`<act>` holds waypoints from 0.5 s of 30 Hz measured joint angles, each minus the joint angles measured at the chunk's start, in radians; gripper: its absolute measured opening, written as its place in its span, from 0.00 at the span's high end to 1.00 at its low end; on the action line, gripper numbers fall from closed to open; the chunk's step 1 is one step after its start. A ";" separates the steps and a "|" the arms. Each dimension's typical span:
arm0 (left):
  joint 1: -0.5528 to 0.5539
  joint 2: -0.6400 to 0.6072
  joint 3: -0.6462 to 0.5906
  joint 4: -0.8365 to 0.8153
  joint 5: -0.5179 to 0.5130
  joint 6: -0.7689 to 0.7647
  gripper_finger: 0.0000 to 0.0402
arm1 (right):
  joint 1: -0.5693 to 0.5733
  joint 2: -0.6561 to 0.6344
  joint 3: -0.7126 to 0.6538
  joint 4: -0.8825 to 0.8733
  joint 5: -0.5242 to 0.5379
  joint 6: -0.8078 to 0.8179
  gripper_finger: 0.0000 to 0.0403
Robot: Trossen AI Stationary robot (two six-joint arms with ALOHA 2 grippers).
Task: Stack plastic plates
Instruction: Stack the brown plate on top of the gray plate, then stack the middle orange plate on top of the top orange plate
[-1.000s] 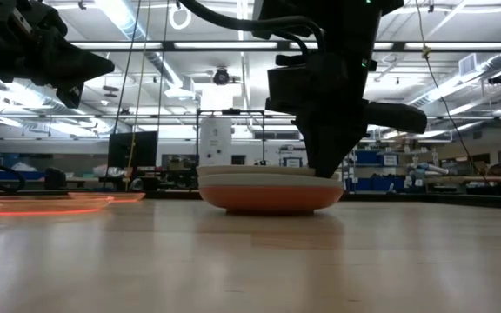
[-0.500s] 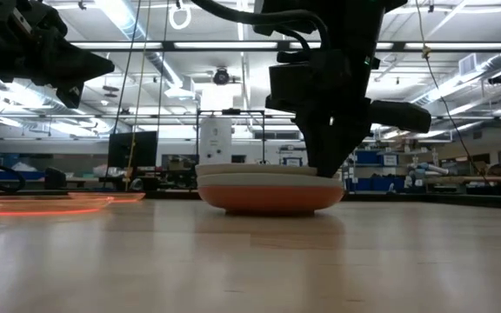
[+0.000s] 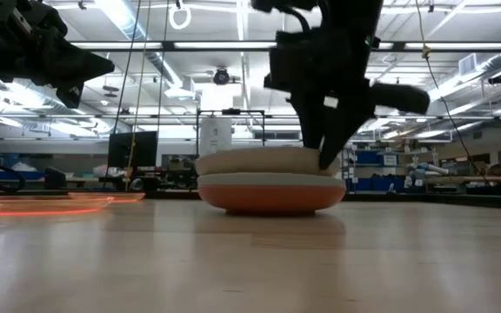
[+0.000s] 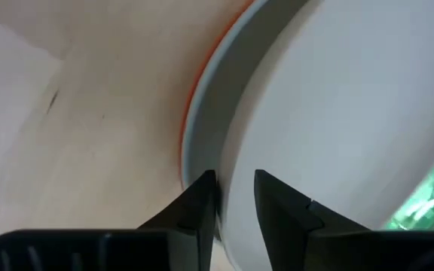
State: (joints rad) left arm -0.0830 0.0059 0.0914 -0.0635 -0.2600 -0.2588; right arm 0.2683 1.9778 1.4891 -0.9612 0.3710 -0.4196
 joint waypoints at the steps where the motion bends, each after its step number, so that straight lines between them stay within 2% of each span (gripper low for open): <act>1: 0.000 0.000 0.000 0.000 0.000 0.000 0.93 | 0.002 0.000 0.013 -0.002 -0.001 0.000 0.75; 12: 0.000 0.000 0.000 0.000 0.000 0.000 0.93 | 0.031 -0.001 0.069 -0.054 -0.037 0.009 0.75; 15: 0.000 0.000 0.000 0.000 0.000 0.000 0.93 | 0.030 -0.001 0.069 -0.050 -0.053 0.060 0.75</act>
State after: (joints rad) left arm -0.0828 0.0062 0.0914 -0.0639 -0.2598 -0.2588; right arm 0.2986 1.9766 1.5581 -1.0110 0.3182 -0.3594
